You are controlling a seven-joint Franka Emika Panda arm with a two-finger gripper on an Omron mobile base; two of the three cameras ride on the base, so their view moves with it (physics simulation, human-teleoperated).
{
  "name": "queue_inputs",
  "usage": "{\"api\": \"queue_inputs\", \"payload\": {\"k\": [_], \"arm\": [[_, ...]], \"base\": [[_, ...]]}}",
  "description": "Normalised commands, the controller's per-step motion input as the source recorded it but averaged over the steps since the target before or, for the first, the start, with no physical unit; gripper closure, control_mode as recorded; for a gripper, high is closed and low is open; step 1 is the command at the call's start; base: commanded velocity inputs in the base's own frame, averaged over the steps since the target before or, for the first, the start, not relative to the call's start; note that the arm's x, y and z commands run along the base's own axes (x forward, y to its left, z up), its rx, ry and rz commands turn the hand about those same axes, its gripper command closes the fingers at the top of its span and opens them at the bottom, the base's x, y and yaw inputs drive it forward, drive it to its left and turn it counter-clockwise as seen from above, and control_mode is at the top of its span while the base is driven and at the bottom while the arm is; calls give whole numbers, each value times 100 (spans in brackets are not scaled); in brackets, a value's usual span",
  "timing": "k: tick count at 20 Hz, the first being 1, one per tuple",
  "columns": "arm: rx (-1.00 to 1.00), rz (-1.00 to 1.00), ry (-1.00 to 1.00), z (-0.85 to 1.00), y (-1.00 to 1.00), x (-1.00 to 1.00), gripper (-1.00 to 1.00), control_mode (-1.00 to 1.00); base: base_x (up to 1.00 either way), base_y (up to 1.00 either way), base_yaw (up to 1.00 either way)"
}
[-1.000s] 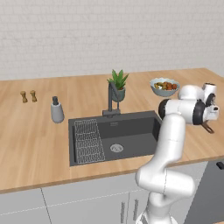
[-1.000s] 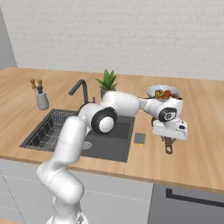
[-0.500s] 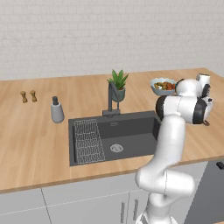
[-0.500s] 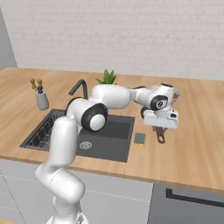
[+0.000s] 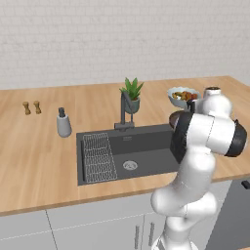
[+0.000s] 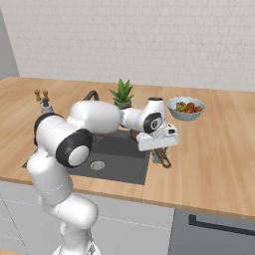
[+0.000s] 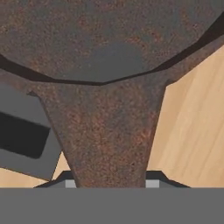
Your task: Pick the pan and sponge and place them into the sink. Then turn on the water.
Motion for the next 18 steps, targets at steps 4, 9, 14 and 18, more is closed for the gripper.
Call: {"api": "queue_inputs", "payload": {"k": [4,9,14,18], "arm": [[-6,37,-10,0,83,-68,100,-100],[0,37,19,18,58,-1,100,-100],[0,27,18,0,38,18,100,-100],[-1,21,24,0,50,44,100,-100]], "base": [[0,0,0],[0,0,0],[0,0,0],[0,0,0]]}}
